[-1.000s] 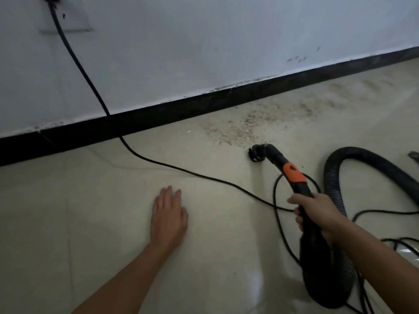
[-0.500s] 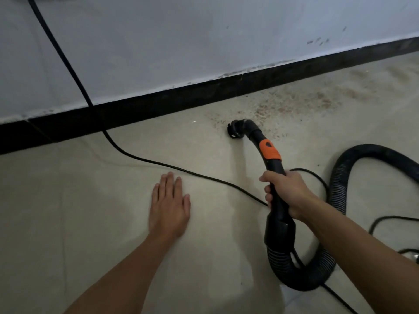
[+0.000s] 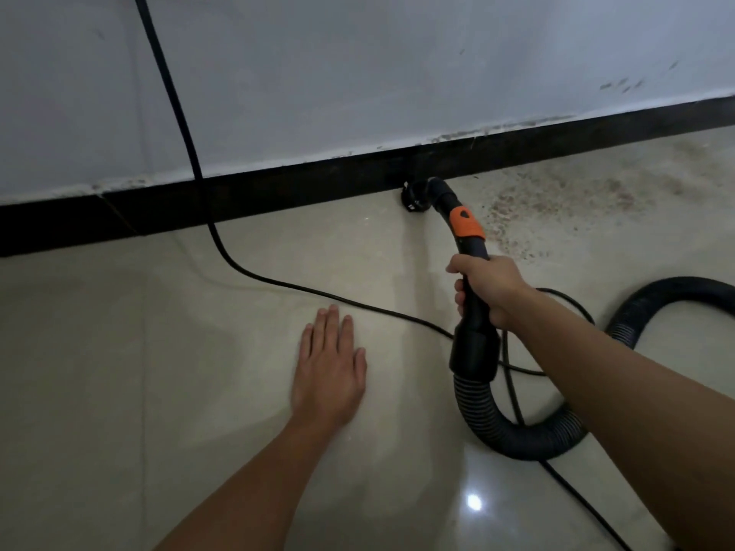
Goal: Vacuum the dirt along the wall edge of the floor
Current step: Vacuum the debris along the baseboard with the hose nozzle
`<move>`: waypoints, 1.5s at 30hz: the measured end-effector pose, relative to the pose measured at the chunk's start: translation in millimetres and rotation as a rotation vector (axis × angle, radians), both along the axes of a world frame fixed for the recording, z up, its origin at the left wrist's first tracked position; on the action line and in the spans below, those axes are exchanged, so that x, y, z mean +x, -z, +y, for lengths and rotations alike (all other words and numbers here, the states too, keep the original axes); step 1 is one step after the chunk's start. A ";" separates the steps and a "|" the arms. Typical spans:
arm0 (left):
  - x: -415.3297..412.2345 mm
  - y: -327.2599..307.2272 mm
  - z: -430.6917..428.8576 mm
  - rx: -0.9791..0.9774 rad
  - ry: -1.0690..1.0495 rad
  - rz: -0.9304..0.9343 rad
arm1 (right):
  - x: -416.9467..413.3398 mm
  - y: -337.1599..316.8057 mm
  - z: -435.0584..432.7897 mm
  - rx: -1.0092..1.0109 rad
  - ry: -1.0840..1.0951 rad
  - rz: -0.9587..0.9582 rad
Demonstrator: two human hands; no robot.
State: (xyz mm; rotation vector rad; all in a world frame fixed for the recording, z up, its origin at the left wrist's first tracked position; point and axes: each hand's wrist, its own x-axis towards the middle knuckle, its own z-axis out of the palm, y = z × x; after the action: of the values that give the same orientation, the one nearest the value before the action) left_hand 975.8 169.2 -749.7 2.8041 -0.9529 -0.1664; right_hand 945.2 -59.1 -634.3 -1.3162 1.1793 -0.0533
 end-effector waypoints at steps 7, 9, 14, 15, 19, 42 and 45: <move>0.1 2.8 0.2 0.006 0.005 0.007 | 22.4 3.2 21.4 0.005 -0.033 -0.003; 0.1 2.3 0.7 0.008 0.006 0.009 | 22.2 2.6 28.5 0.002 -0.080 -0.006; 0.2 -0.4 1.6 0.005 0.014 0.020 | 4.9 -2.1 26.3 -0.224 -0.297 0.088; 0.0 -1.6 1.7 0.005 0.014 0.018 | -5.5 -3.0 21.6 -0.306 -0.328 0.127; -1.2 -7.1 1.2 -0.006 0.002 0.028 | -72.2 -2.8 4.8 -0.522 -0.356 0.276; -21.1 -60.0 -102.7 -0.090 0.333 0.118 | -271.9 -22.6 -42.4 -0.100 0.674 -0.069; -15.3 -51.1 -132.3 -0.012 0.329 0.127 | -254.8 -11.0 -55.8 -0.086 0.719 -0.073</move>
State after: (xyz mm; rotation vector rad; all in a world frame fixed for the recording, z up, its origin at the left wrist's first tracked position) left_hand 960.5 36.9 -698.6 2.5697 -1.3689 -0.3753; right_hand 690.5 -115.0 -623.4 -0.8945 1.5452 -0.6706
